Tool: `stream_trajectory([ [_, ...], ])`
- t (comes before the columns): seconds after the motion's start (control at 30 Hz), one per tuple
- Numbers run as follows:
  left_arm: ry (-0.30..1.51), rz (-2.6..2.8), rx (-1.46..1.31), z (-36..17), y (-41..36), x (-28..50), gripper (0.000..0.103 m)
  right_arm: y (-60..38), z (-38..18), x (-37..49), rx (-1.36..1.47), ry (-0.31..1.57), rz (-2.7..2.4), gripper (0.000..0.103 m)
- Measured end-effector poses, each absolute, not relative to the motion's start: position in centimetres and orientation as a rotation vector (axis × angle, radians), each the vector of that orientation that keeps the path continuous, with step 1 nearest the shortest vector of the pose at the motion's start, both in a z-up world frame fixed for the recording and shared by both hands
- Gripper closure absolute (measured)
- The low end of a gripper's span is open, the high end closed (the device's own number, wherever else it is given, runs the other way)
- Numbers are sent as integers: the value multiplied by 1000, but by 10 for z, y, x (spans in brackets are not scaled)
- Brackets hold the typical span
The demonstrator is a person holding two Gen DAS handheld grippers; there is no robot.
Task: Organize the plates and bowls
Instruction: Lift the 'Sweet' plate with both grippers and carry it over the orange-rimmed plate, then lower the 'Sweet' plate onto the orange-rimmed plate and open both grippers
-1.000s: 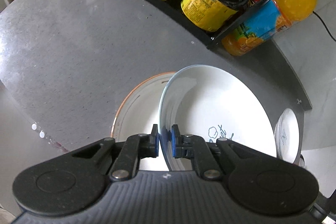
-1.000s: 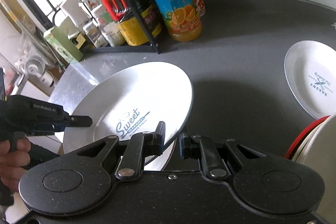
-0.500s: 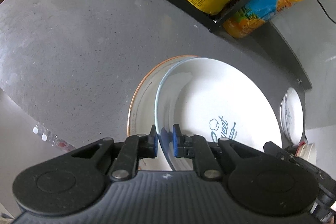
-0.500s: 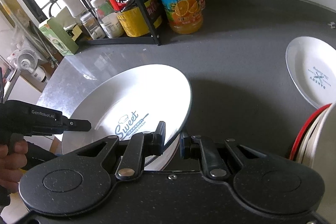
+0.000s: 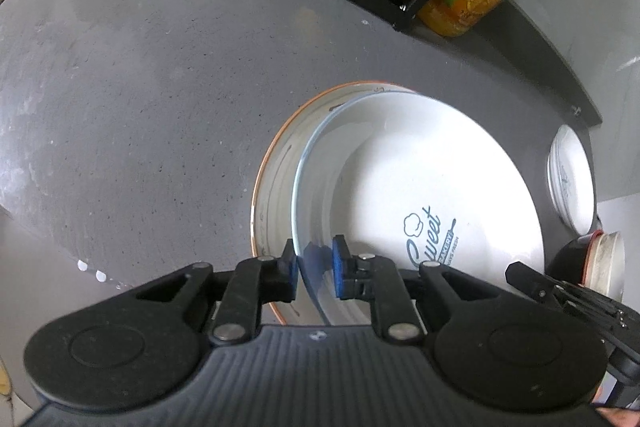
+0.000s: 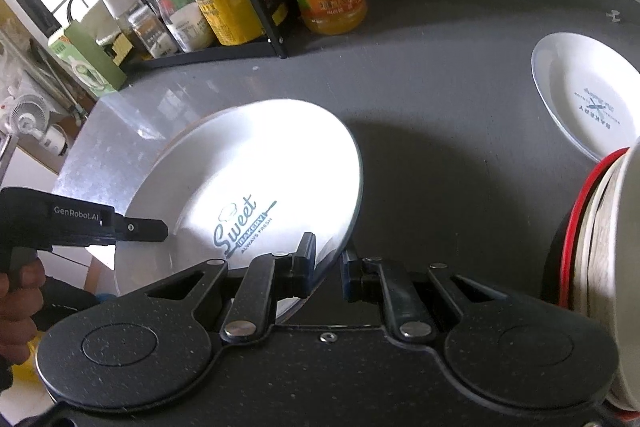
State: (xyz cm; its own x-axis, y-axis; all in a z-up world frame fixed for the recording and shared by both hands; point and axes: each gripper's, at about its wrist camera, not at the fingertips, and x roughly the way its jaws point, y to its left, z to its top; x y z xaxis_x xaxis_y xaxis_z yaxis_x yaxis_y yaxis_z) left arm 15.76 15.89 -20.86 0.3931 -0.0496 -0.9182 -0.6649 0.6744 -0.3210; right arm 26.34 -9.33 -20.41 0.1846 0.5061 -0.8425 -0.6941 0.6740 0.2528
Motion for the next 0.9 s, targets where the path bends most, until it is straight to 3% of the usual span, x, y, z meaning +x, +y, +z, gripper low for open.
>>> stream_trajectory([
  [0.3,1166,422,-721,-210,154,166,80,-94,-204,264,-220,1091,850,91],
  [0.67,1223,420,-676,-197,151,170,62,-96,-205,272,-201,1112,869,93],
  [0.9,1219,457,-645,-180,155,166,58,-95,-209,276,-196,1127,869,92],
])
